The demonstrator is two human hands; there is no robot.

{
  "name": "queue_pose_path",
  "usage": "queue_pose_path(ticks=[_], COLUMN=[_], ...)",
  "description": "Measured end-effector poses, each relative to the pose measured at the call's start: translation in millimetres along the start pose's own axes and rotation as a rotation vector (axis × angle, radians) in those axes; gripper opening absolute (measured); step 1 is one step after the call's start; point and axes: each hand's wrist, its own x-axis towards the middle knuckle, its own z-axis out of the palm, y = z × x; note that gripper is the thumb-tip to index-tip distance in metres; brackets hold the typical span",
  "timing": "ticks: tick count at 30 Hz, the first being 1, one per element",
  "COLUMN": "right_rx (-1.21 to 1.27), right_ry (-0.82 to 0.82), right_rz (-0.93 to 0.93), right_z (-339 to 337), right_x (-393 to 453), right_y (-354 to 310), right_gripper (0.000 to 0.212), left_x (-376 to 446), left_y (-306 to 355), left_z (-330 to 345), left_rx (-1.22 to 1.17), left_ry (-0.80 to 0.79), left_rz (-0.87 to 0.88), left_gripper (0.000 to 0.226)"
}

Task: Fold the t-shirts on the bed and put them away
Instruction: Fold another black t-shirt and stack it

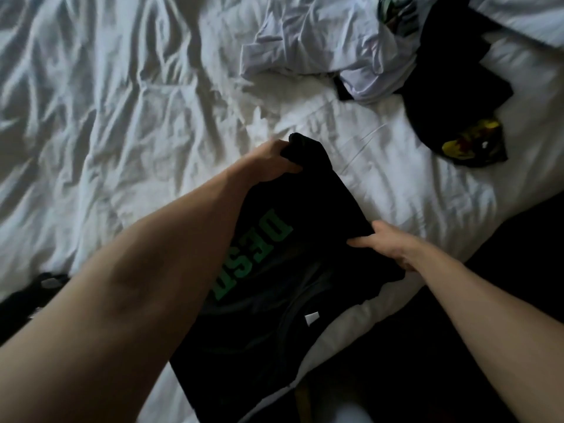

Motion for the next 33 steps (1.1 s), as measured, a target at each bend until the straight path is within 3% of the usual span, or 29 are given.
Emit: queue_pose_path(ticks=[4,8,11,14,17,19,22,27,33], right_rx=[0.032,0.024,0.058,0.110,0.187,0.202,0.199,0.205,0.157], right_ry=[0.002,0.032,0.075,0.121,0.185,0.192,0.219,0.239,0.241], right_rz=[0.009,0.000,-0.027,-0.066,-0.088,-0.112,-0.160,-0.231,-0.310], right_z=[-43,-87,-116,-132,-142,-146,-144,-121,-71], right_x=[1,1,-5,-10,-14,-21,-40,-76,-131], right_y=[-6,-15,-23,-29,-30,-34,-45,-53,-63], right_gripper=[0.043,0.057,0.046,0.036,0.042,0.050,0.043,0.020,0.035], left_x=[24,44,58,60,56,51,38,6,-57], left_y=[37,74,100,125,144,153,160,148,126], left_z=[8,14,16,16,10,3,-10,-28,-59], left_rx=[-0.062,-0.087,-0.108,-0.180,-0.192,-0.138,-0.161,-0.213,-0.317], left_ry=[0.013,0.036,0.049,0.057,0.081,0.088,0.097,0.079,0.045], left_rz=[-0.012,-0.025,-0.020,0.010,0.041,0.047,0.058,0.122,0.185], left_gripper=[0.028,0.027,0.041,0.031,0.040,0.047,0.057,0.032,0.030])
